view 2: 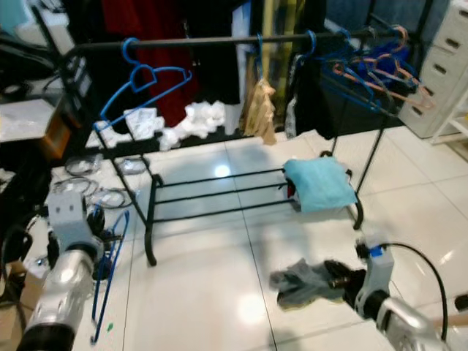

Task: Hang hanger

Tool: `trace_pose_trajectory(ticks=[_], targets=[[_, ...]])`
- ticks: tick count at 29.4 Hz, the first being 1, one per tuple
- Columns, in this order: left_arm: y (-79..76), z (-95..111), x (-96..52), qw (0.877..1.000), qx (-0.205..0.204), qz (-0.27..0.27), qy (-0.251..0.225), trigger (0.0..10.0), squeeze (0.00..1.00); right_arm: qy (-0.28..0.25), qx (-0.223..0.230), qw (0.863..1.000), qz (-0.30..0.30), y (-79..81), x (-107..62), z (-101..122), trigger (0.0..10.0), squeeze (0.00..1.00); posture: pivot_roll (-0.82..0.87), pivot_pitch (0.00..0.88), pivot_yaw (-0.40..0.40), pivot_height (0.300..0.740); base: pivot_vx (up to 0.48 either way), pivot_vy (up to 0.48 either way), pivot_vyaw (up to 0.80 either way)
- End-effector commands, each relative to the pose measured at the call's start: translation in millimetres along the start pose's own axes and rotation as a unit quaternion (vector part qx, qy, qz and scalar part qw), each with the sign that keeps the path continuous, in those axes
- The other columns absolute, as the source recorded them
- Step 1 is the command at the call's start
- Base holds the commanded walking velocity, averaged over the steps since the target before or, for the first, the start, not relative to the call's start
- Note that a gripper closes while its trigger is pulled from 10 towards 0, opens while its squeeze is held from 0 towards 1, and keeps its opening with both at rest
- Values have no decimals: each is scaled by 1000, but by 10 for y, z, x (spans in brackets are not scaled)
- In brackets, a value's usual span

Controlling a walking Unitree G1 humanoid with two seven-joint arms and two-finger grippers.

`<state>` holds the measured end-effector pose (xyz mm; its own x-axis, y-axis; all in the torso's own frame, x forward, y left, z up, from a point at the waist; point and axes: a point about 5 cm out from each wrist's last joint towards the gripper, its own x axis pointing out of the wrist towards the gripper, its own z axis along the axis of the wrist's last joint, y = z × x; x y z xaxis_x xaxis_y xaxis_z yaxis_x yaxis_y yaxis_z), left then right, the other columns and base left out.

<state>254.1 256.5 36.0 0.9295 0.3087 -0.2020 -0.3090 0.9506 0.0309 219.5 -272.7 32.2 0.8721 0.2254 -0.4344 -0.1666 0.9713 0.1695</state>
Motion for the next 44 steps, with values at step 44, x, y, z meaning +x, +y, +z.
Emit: trace_pose_trajectory(ticks=[44], targets=[[-124,-519,-485,986,-95,-99,99,10000,0,-20,88,996,-16,44,69,-447,10000,0,-14,118,0,740,0,0,695]])
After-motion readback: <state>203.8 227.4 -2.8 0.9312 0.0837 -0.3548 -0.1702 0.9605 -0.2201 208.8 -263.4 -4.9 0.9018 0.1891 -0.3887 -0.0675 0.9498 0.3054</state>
